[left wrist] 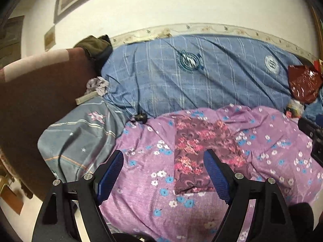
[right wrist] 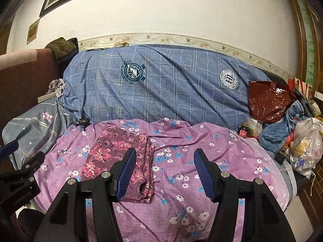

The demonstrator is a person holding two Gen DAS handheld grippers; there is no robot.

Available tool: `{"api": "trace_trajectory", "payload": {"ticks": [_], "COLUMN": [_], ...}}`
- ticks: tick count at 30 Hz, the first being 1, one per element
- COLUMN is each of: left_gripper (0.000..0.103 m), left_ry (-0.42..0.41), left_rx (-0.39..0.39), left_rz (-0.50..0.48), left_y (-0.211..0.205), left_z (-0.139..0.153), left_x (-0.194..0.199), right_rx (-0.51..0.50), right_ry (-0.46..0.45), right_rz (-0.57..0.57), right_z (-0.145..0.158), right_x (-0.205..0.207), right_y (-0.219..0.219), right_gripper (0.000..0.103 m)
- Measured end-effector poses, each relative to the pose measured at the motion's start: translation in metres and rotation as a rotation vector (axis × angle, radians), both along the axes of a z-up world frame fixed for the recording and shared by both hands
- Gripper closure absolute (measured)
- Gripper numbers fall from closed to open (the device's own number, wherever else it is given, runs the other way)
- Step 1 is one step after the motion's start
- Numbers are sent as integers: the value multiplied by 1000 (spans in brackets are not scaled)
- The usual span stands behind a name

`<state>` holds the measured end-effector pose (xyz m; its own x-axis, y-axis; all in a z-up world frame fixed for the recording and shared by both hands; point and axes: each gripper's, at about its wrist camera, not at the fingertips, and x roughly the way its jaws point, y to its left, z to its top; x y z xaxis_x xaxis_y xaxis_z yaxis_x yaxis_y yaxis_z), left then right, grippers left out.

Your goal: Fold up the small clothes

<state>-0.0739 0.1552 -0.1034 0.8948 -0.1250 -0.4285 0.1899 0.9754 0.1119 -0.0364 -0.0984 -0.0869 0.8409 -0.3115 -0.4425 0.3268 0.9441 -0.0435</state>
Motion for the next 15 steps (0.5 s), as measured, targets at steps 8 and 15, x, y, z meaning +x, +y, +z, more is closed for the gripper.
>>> {"api": "trace_trajectory", "payload": {"ticks": [8,15], "left_gripper": [21,21], "left_ry": [-4,-12], "left_rx": [-54,-1], "left_rz": [-6,21], "left_y": [12,12], "left_z": [16,20], "left_x": [-11,-12], "right_rx": [7,2], "right_ry": [-24,-37], "right_rz": [-5,3], "right_z": [8,13], "right_x": [-7,-10], "right_y": [-1,2], "right_gripper": [42,42]}}
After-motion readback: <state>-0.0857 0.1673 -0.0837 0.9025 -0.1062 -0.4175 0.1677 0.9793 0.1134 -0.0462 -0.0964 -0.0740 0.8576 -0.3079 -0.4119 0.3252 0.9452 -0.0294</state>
